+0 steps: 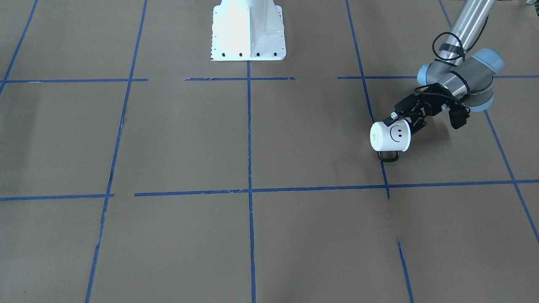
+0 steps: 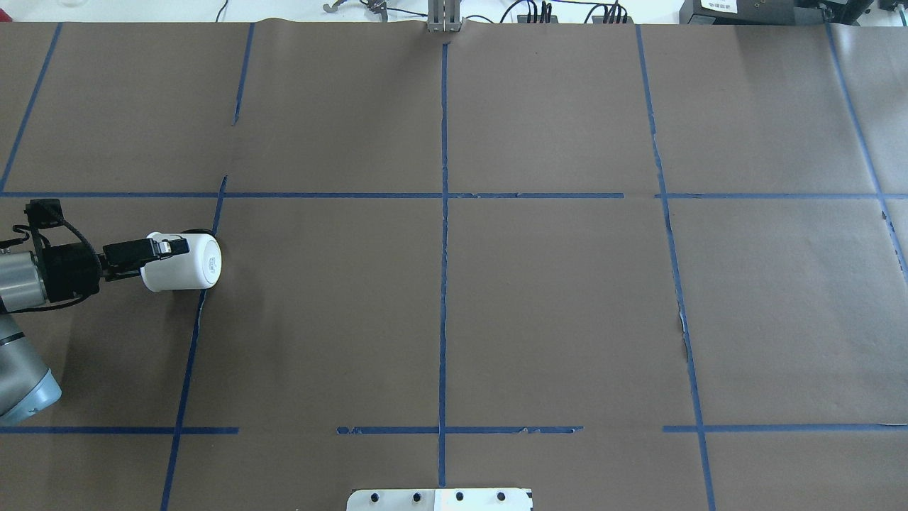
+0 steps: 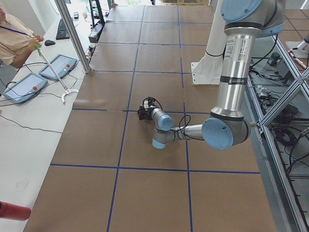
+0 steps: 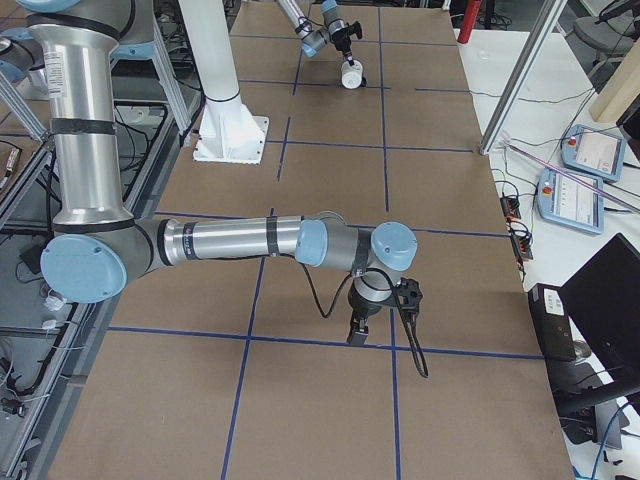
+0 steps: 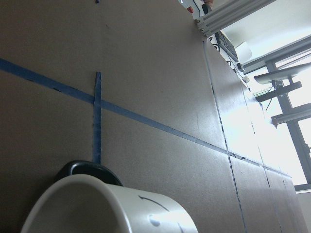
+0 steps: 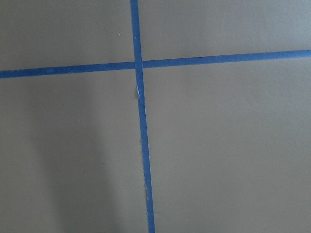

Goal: Flip mug
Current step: 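Reach the left gripper to the sideways white mug and grasp it, then lift the mug with the left gripper and rotate it upright toward the table center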

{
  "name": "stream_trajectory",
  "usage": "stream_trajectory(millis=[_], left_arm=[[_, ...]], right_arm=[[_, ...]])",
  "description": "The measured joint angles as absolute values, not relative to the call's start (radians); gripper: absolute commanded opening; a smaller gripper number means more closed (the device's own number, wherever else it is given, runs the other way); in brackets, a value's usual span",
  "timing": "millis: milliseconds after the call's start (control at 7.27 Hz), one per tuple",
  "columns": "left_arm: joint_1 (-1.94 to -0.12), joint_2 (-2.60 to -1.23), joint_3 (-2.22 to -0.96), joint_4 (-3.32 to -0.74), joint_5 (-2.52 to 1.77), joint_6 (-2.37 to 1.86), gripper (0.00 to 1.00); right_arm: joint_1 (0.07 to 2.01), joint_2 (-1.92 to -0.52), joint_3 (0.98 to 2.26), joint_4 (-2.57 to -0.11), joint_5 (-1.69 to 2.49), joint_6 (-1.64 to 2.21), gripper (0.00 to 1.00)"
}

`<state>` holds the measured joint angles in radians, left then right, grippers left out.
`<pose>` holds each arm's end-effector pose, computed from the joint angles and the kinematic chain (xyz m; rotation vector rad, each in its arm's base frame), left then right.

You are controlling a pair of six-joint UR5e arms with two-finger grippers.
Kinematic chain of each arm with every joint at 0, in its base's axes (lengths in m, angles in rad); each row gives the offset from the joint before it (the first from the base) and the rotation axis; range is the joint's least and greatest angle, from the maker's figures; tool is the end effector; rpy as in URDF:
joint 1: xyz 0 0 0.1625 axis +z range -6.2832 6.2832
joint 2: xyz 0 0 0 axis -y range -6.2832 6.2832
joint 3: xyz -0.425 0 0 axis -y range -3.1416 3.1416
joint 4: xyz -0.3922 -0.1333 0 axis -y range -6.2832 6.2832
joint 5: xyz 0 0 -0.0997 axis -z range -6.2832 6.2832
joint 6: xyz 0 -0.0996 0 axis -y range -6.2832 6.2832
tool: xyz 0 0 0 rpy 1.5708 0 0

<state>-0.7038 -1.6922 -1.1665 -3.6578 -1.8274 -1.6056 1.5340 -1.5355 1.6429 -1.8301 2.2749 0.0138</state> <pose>0.3103 -0.4051 0.5746 0.4169 1.7574 -0.2963 0.0507 -0.4942 0.6353 -0.1633 -0.6988 0.0315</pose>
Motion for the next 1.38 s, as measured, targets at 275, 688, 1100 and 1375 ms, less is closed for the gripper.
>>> stream_trajectory(millis=[275, 688, 1100, 1375], left_arm=[[-0.700, -1.704, -1.163, -3.664, -1.831, -1.656, 0.00], [-0.700, -1.751, -1.181, -3.667, -1.833, -1.767, 0.00], [-0.701, -1.832, -1.250, -3.617, -1.826, -1.866, 0.00], [-0.701, -1.853, -1.378, -3.290, -1.831, -1.863, 0.00]], right_arm=[[1.534, -1.536, 1.643, -1.830, 2.275, 0.014, 1.00], [1.534, -1.535, 1.643, -1.830, 2.275, 0.014, 1.00], [1.534, -1.536, 1.642, -1.830, 2.275, 0.014, 1.00], [1.534, -1.535, 1.642, -1.830, 2.275, 0.014, 1.00]])
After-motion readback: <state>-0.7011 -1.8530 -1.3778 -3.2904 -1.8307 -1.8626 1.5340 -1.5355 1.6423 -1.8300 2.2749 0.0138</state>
